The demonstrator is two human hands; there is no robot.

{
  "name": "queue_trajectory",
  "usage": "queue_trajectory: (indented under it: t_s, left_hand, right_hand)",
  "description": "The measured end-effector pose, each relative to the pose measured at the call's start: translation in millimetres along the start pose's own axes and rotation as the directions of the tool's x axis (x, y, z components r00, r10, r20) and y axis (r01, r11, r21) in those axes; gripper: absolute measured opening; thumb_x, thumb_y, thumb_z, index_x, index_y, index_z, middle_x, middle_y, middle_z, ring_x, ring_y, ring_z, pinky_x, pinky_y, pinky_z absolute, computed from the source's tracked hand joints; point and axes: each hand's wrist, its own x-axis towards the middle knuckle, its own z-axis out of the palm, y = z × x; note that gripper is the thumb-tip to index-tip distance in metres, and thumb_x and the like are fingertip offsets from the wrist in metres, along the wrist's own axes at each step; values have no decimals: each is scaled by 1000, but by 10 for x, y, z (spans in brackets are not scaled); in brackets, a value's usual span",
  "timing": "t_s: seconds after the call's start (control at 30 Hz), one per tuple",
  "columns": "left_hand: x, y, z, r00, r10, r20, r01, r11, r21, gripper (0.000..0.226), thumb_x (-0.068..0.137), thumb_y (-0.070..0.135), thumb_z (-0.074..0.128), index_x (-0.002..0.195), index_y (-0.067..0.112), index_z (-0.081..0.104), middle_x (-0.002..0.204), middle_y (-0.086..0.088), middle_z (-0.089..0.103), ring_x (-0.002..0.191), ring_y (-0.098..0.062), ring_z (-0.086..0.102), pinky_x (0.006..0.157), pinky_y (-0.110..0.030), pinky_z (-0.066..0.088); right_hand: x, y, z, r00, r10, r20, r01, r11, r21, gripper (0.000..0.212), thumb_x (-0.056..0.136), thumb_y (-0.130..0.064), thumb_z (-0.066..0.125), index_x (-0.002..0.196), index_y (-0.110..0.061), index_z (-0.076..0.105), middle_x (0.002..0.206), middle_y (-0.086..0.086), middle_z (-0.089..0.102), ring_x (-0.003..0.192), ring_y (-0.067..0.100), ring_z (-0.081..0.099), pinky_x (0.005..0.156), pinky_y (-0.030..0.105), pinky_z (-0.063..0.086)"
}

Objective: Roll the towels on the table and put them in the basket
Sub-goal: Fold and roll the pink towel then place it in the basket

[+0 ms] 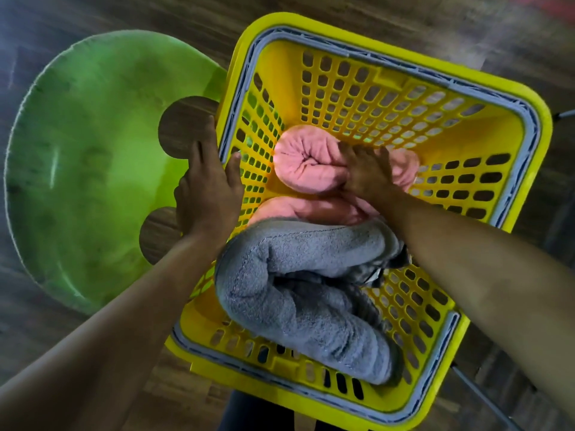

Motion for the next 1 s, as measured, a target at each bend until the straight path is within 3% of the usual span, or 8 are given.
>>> queue_trajectory:
  t_s: [0.13,0.23,0.33,0.5,0.67,0.73,0.9,1.0]
  left_hand:
    - [-4,-3,3,1000,-6,-11,6,1000,12,56,101,42,39,150,19,27,134,-16,47,101,-49,55,74,-53,45]
    - [-11,6,-7,1000,10,-13,-10,1000,7,56,101,41,39,150,18,26,136,-16,46,103,-48,54,76,-52,44]
    - [-5,0,-8,1000,13,-5,-13,1000,-8,56,101,41,39,150,17,25,139,-14,44,105,-48,54,77,-53,44]
    - [1,-8,-62,998,33,45,-31,997,-65,58,101,39,40,151,17,23,143,-13,41,109,-46,53,78,-52,44]
    - [-187,-156,-128,989,127,79,-113,980,-161,65,98,22,46,154,12,15,152,-16,29,132,-37,39,96,-46,41]
    - [-418,-292,-150,984,152,93,-136,977,-165,69,96,13,48,154,10,10,150,-18,29,132,-36,37,103,-44,37]
    - [-769,-570,-176,979,157,126,-127,968,-216,67,100,16,44,155,15,5,151,-18,28,134,-36,36,101,-47,38]
    - [-769,-540,-168,983,139,122,-113,974,-198,67,100,18,44,155,18,5,150,-16,30,132,-36,38,98,-49,41]
  right_hand:
    - [80,8,-76,981,-64,-184,54,997,-59,82,62,-27,77,137,-19,45,127,13,56,114,36,53,96,49,39]
    - [-14,-13,-125,1000,0,-28,-1,999,-46,98,66,-40,78,150,-25,28,150,15,32,133,38,33,106,56,26]
    - [-274,-258,-276,990,141,16,-142,983,118,85,80,-44,70,150,-28,26,155,11,23,139,35,24,110,58,21]
    - [-1203,-722,-819,998,64,24,-63,735,675,73,75,-64,59,132,-19,56,133,7,56,116,21,57,103,43,43]
    - [-2142,-1066,-1063,955,-147,257,39,922,385,129,55,-84,62,153,-34,-4,162,-2,-4,149,22,-2,116,55,5]
    - [-2391,-1203,-936,954,-162,252,86,955,285,137,55,-81,67,153,-28,-13,162,0,-11,149,24,-7,117,54,1]
    - [-2774,-1565,-453,997,-8,70,-7,978,210,115,57,-61,80,150,-16,29,145,11,41,128,35,44,100,49,42]
    - [-2789,-1594,-260,999,32,-12,-30,987,160,78,65,-48,79,132,-16,53,118,9,59,106,35,58,87,45,46]
